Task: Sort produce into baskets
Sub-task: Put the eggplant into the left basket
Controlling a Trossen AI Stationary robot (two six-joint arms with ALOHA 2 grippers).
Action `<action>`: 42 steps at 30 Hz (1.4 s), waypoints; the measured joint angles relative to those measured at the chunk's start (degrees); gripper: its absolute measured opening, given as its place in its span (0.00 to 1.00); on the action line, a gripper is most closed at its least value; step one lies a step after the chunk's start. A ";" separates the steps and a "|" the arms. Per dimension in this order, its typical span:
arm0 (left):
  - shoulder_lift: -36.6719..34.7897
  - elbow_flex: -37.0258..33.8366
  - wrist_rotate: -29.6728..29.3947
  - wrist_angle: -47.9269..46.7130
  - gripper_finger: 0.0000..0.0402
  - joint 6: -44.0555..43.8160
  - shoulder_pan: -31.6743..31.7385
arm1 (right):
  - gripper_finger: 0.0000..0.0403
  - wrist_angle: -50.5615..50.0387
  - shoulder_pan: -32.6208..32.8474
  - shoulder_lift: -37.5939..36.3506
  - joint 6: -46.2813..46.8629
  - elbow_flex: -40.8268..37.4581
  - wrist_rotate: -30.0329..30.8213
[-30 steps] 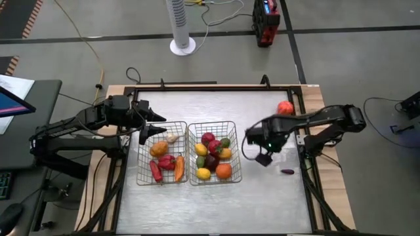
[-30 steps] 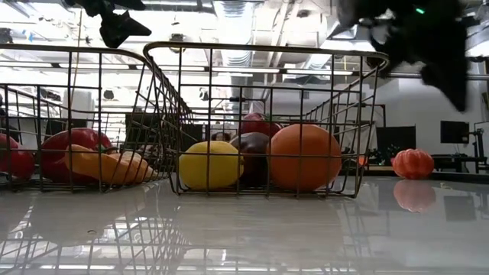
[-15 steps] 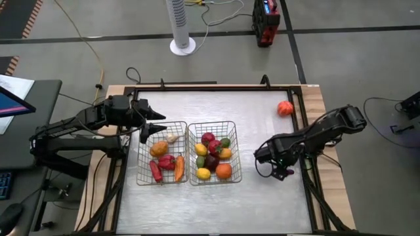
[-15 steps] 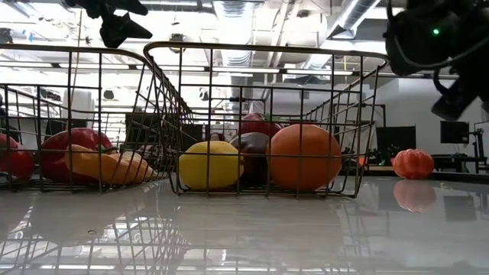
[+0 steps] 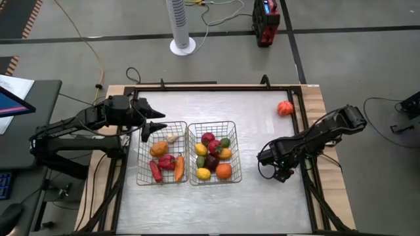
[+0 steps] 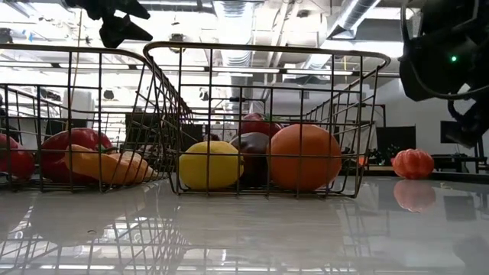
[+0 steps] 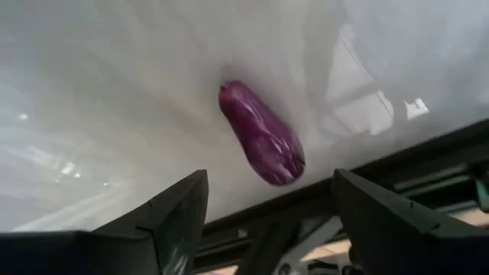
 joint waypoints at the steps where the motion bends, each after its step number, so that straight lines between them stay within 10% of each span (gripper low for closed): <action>1: 0.00 0.00 -0.23 0.00 0.58 -0.01 0.00 | 0.76 0.74 -0.06 0.00 0.19 -0.38 0.00; 16: 0.00 0.00 -3.62 0.20 0.58 -1.42 0.00 | 0.65 6.99 -0.24 0.00 4.51 -5.22 -0.11; 29: 0.00 0.00 -4.42 0.24 0.58 -1.59 0.00 | 0.33 8.03 -0.27 0.00 7.06 -4.96 -1.48; 42: -0.50 0.96 -3.99 1.53 0.58 -1.39 0.00 | 0.24 3.93 -7.33 -3.47 6.89 6.39 -1.92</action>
